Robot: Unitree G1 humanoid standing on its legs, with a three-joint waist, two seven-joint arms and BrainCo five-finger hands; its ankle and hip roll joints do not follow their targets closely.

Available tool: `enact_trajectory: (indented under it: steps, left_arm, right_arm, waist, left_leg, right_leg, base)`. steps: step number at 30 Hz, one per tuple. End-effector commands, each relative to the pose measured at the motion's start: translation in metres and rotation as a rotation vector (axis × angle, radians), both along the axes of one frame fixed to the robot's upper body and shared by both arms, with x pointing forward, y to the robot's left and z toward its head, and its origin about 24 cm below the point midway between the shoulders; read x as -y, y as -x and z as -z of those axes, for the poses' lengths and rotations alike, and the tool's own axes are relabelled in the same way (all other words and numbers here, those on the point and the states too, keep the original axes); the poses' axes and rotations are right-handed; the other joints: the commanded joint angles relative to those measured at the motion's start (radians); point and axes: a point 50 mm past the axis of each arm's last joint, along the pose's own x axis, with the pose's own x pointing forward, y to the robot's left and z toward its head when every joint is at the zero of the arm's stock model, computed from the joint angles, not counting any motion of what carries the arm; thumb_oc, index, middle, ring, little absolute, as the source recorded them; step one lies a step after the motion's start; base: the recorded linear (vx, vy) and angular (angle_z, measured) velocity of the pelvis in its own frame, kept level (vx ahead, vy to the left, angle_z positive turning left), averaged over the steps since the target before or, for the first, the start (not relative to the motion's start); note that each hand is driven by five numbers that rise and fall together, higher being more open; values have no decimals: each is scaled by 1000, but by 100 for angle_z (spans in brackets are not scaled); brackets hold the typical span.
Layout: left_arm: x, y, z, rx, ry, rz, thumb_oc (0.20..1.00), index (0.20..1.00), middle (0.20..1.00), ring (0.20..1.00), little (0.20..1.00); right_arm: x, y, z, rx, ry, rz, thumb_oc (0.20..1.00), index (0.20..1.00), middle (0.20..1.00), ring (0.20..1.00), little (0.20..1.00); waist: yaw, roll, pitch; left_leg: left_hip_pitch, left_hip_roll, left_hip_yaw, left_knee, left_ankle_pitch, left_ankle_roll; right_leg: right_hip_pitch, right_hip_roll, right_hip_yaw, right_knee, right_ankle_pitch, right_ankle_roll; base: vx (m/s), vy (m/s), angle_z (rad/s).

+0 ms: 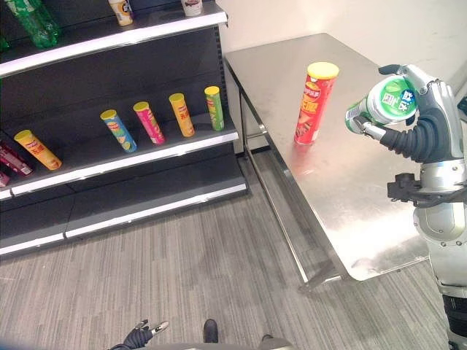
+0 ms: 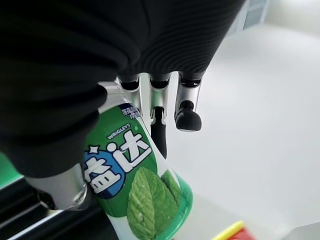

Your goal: Put the goods on the table back onto the shelves and tidy them up.

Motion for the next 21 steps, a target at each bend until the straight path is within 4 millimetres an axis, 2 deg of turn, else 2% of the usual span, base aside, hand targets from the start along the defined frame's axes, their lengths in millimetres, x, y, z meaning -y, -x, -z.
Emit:
enact_trajectory:
  steps: [1,3,4,5,6,7,9,11,15,16,18,21]
  left_arm:
    - [-32,-20,-11,69,-88,-13,1000,1000,1000,1000,1000]
    - [-33,-28,-14,107,-80,-32,1000,1000,1000,1000,1000]
    - [-32,-33,-16,136,-67,-70,1000,1000,1000,1000,1000]
    - [-32,-33,-16,136,-66,-71,1000,1000,1000,1000,1000]
    - [-31,-33,-16,138,-58,-81,1000,1000,1000,1000,1000]
    - [-31,-31,-15,132,-55,-93,1000,1000,1000,1000,1000]
    - [-30,-26,-13,117,-53,-97,1000,1000,1000,1000,1000]
    - [-35,-18,-12,87,-79,-81,1000,1000,1000,1000,1000]
    - [-34,-8,-10,61,-75,-76,1000,1000,1000,1000,1000]
    - [-34,-3,-9,51,-75,-76,1000,1000,1000,1000,1000]
    - [-41,-5,-10,45,-94,-59,1000,1000,1000,1000,1000]
    - [-51,-5,-13,41,-122,-30,1000,1000,1000,1000,1000]
  right_arm:
    - [-30,-1,-24,94,-62,-247,200,200,200,200,200]
    - [-41,-5,-29,90,-47,-310,200,200,200,200,200]
    - [-51,-10,-31,63,-24,-355,200,200,200,200,200]
    - [-51,-10,-32,63,-23,-357,200,200,200,200,200]
    - [-53,-11,-33,57,-5,-359,200,200,200,200,200]
    - [-57,-13,-35,52,6,-369,200,200,200,200,200]
    - [-58,-18,-37,36,18,-370,200,200,200,200,200]
    - [-54,-26,-42,16,59,-319,200,200,200,200,200]
    - [-57,-32,-48,10,97,-306,200,200,200,200,200]
    - [-59,-37,-50,4,118,-298,200,200,200,200,200]
    - [-57,-51,-57,-17,111,-263,200,200,200,200,200]
    - [-52,-68,-64,-39,126,-187,200,200,200,200,200]
  waist:
    - [67,-104,-15]
    - [90,-126,22]
    - [112,-140,52]
    - [108,-139,51]
    - [112,-140,47]
    - [127,-145,48]
    - [133,-149,38]
    - [156,-146,27]
    - [171,-122,5]
    - [190,-114,-7]
    - [210,-127,-7]
    - [227,-155,-13]
  left_leg:
    - [68,74,41,60,-140,-72]
    - [-10,58,20,187,-160,-77]
    - [-87,59,-4,254,-152,-90]
    - [-90,58,-6,257,-153,-90]
    - [-97,75,-4,227,-143,-88]
    - [-135,101,-12,200,-95,-92]
    - [-165,134,-14,97,-49,-99]
    - [-229,166,29,6,-23,-118]
    - [-201,176,40,6,-3,-129]
    - [-198,160,25,6,11,-126]
    - [-179,118,34,36,-6,-107]
    - [-174,47,41,79,-56,-64]
  right_leg:
    - [-55,-46,49,11,5,41]
    - [-60,-53,40,24,0,32]
    - [-61,-63,21,30,-4,36]
    - [-62,-63,19,30,-4,36]
    - [-59,-67,15,29,-6,40]
    - [-56,-75,15,29,-6,48]
    - [-50,-91,16,25,-22,57]
    - [-17,-123,11,2,-46,80]
    - [-6,-140,18,1,-50,95]
    - [8,-180,15,1,-50,118]
    - [-9,-249,3,1,4,141]
    - [-47,-329,30,44,170,160]
  base:
    - [-98,-42,0]
    - [-160,-33,7]
    - [-118,2,23]
    - [-24,65,40]
    - [75,106,49]
    - [137,187,49]
    - [156,206,30]
    - [276,364,34]
    - [211,268,7]
    - [292,434,-10]
    - [302,462,-1]
    - [179,315,18]
